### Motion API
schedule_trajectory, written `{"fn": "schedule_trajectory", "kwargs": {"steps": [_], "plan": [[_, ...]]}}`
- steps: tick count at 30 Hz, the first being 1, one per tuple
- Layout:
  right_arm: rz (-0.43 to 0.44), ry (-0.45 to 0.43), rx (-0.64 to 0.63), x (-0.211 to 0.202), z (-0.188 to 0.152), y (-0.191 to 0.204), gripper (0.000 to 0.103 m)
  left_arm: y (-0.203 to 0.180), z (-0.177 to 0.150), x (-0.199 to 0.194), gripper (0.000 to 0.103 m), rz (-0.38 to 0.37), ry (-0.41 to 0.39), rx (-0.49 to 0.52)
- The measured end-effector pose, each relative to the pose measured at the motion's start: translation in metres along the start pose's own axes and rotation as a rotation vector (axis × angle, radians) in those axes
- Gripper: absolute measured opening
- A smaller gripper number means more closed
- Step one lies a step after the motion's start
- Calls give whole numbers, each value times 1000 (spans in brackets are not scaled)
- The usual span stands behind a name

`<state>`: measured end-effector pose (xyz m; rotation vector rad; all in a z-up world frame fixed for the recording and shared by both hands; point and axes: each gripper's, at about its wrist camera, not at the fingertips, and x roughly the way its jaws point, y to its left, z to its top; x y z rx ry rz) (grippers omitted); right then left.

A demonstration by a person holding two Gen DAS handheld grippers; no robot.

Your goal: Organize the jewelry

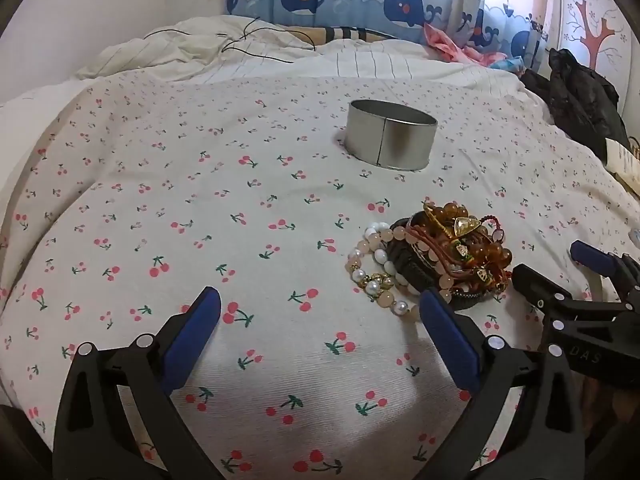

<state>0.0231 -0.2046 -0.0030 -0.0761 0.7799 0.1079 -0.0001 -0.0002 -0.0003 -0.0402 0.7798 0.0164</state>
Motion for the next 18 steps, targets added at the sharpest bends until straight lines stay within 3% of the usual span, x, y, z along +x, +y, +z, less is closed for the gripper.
{"fn": "schedule_trajectory", "kwargs": {"steps": [18], "plan": [[0,-3,4,2,-1,5,96,-5,1,8,96,4,19,8]]}}
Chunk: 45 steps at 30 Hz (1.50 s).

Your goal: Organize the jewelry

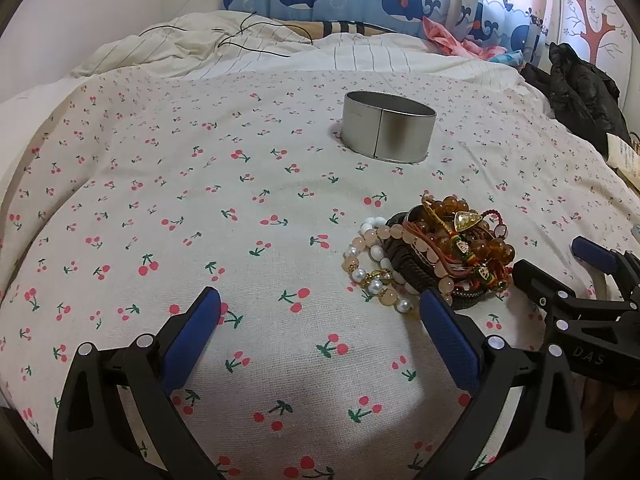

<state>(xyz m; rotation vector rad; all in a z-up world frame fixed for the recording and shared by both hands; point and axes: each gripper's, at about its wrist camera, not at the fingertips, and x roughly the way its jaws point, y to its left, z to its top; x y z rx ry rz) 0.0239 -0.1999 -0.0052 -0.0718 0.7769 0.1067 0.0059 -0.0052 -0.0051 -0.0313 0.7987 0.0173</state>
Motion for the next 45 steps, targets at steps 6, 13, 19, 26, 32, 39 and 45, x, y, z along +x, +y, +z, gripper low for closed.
{"fn": "schedule_trajectory", "kwargs": {"steps": [6,13,19,26,32,39,45], "plan": [[8,-3,7,0,0,0,96,0,-1,1,96,1,3,0],[6,-4,4,0,0,-1,96,-1,-1,2,96,-1,6,-1],[3,-4,-2,-1,0,-1,96,-1,-1,4,96,2,24,0],[3,-4,-2,-1,0,0,96,0,-1,4,96,0,31,-3],[3,-4,-2,-1,0,0,96,1,-1,4,96,-3,30,-5],[3,-4,-2,-1,0,0,96,1,-1,4,96,-6,37,-7],[2,-4,-2,-1,0,1,96,1,-1,4,96,-8,38,-9]]}}
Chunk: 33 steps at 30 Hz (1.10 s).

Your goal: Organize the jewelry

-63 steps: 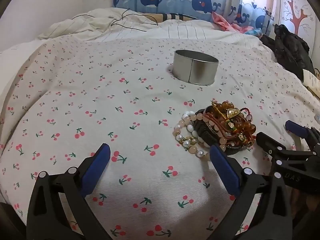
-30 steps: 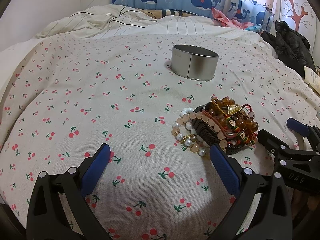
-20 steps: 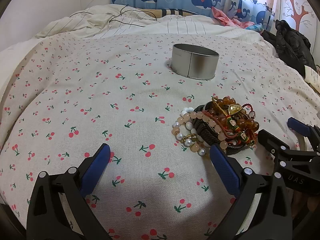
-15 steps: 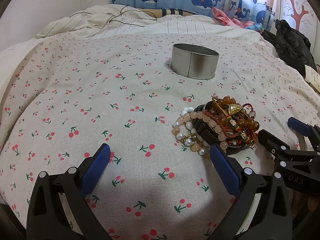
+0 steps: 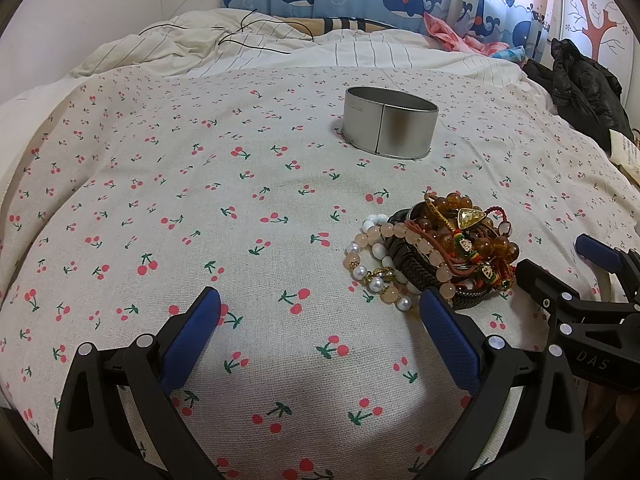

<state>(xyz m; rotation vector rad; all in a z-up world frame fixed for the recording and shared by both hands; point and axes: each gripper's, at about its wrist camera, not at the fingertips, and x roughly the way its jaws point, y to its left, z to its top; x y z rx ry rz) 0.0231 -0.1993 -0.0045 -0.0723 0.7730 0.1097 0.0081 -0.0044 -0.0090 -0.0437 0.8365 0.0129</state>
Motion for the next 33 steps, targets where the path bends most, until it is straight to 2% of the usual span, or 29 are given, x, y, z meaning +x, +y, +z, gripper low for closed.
{"fn": "schedule_trajectory", "kwargs": {"steps": [23,27,31,32,33], "plan": [[1,3,-2,0,0,1,96,0,1,-1,96,-8,1,-4],[48,21,9,-3,-2,-3,96,7,3,-7,96,-23,-3,-14],[128,34,49,-8,0,-12,96,26,21,-17,96,-33,-15,-27],[137,35,45,-9,2,-12,96,32,27,-16,96,-79,3,-72],[136,32,31,-10,5,-9,96,38,33,-16,96,-94,5,-87]]}}
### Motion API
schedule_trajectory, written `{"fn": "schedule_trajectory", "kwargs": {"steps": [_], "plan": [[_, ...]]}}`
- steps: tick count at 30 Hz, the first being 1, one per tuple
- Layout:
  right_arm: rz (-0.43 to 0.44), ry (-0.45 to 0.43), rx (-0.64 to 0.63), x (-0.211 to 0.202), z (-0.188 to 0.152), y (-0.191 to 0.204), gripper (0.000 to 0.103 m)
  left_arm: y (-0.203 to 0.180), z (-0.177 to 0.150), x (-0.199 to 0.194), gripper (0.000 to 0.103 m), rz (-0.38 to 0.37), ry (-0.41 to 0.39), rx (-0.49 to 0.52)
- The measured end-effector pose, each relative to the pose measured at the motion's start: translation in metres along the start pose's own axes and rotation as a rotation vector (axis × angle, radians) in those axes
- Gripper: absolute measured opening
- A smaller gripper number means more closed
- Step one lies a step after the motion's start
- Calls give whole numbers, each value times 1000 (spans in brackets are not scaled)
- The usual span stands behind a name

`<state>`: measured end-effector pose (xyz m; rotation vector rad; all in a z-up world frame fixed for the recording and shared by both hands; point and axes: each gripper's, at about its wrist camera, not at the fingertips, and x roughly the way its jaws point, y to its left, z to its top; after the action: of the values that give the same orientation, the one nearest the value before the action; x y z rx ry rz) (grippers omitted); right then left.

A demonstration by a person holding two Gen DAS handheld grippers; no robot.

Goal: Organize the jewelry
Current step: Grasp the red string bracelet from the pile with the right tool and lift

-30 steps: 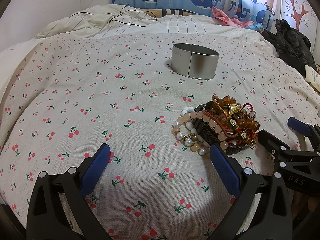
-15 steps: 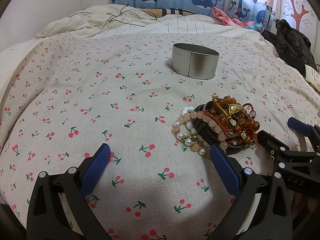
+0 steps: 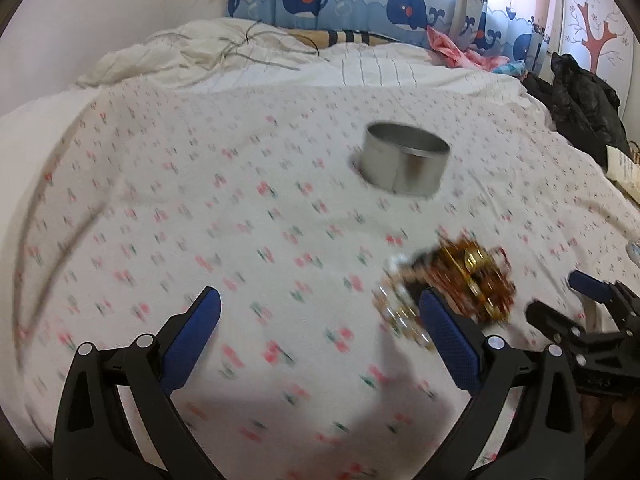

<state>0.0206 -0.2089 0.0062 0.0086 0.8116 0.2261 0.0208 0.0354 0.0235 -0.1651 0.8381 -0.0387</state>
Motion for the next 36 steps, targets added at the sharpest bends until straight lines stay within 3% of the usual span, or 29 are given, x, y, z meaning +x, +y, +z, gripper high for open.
{"fn": "schedule_trajectory", "kwargs": {"steps": [4,6,9,11,13,15,18,20,21,22,30,34,36], "plan": [[20,5,-80,3,11,14,96,17,27,9,96,38,7,19],[55,17,-107,8,17,20,96,17,33,19,96,92,26,49],[108,35,-136,15,25,29,96,25,40,35,96,127,69,13],[132,23,-166,15,29,39,96,33,42,40,96,125,83,-39],[135,7,-218,14,31,48,96,35,40,42,96,73,102,-63],[127,-7,-265,13,34,53,96,25,39,39,96,21,118,-30],[135,0,-307,16,41,52,95,14,37,34,96,20,99,19],[133,16,-334,19,46,52,82,14,37,31,96,2,96,7],[130,45,-345,23,50,49,66,15,36,30,96,-13,92,-2],[141,61,-340,25,52,46,58,18,37,27,96,-30,94,-23],[325,145,-134,39,53,3,58,26,40,18,96,-47,50,-54],[410,187,-83,46,51,-1,19,20,40,17,96,-3,68,-11],[452,188,-66,46,51,-1,9,19,40,16,96,4,70,-2]]}}
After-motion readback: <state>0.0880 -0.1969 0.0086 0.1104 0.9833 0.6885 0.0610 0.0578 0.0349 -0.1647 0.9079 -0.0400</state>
